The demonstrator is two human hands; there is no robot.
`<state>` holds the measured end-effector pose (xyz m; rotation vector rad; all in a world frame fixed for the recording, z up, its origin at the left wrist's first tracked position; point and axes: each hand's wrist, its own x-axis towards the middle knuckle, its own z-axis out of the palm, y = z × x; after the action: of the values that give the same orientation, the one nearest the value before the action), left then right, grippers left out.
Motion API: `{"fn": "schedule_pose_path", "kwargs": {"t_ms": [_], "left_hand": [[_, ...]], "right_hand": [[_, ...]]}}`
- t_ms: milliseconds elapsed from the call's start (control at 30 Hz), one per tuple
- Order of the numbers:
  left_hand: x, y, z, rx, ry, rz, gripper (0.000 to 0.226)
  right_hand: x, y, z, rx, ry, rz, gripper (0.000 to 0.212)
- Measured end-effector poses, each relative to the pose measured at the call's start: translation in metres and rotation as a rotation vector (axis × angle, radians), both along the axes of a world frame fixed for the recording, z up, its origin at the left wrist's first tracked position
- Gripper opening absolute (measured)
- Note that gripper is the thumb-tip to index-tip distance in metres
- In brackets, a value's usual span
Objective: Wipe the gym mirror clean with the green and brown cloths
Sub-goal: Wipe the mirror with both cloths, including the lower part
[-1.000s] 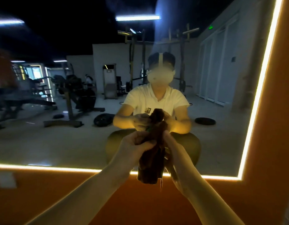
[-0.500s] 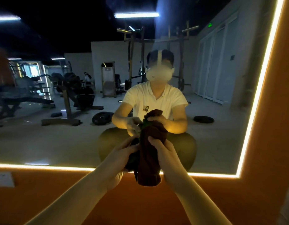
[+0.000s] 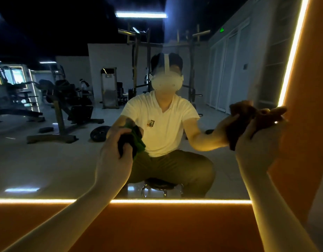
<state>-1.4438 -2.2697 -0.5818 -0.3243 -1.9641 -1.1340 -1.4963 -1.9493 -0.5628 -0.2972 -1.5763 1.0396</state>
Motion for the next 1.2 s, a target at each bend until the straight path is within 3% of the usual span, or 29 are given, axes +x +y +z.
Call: {"fn": "schedule_pose_path", "kwargs": {"t_ms": [100, 267, 400, 500, 600, 667, 733, 833, 900, 933, 1067, 1200], "left_hand": [[-0.013, -0.004, -0.002, -0.208, 0.080, 0.144, 0.037], [-0.020, -0.010, 0.005, -0.248, 0.111, 0.135, 0.042], [-0.024, -0.016, 0.016, -0.194, 0.110, 0.158, 0.044], [-0.031, -0.016, 0.023, -0.282, 0.169, 0.180, 0.038], [-0.037, -0.011, 0.027, -0.363, 0.192, 0.230, 0.044], [-0.039, -0.006, 0.029, -0.403, 0.213, 0.255, 0.045], [-0.041, -0.004, 0.029, -0.466, 0.226, 0.271, 0.056], [-0.046, -0.011, 0.026, -0.553, 0.205, 0.299, 0.071], [-0.047, -0.016, 0.024, -0.597, 0.197, 0.310, 0.064], [-0.047, -0.018, 0.025, -0.601, 0.209, 0.300, 0.057], [-0.044, -0.018, 0.049, -0.413, 0.296, 0.173, 0.025], [-0.041, -0.012, 0.085, -0.231, 0.328, 0.113, 0.010]], "right_hand": [[-0.014, -0.027, 0.011, 0.026, -0.004, -0.171, 0.063], [-0.012, -0.115, 0.001, 0.161, 0.057, -0.098, 0.048], [0.003, -0.194, -0.042, 0.720, 0.065, 0.168, 0.065], [-0.008, -0.154, -0.053, 1.027, 0.115, 0.172, 0.058], [-0.020, -0.071, -0.038, 0.962, 0.134, -0.010, 0.047], [-0.021, -0.016, -0.022, 0.880, 0.139, -0.122, 0.022], [-0.018, 0.020, -0.010, 0.730, 0.139, -0.180, 0.038], [-0.015, 0.026, 0.005, 0.214, 0.085, -0.195, 0.037], [-0.018, -0.004, 0.019, 0.010, 0.049, -0.224, 0.044], [-0.018, -0.027, 0.027, 0.020, 0.052, -0.248, 0.047], [-0.018, -0.127, 0.033, 0.300, 0.111, -0.105, 0.054], [-0.018, -0.169, 0.019, 0.993, 0.168, 0.146, 0.051]]}}
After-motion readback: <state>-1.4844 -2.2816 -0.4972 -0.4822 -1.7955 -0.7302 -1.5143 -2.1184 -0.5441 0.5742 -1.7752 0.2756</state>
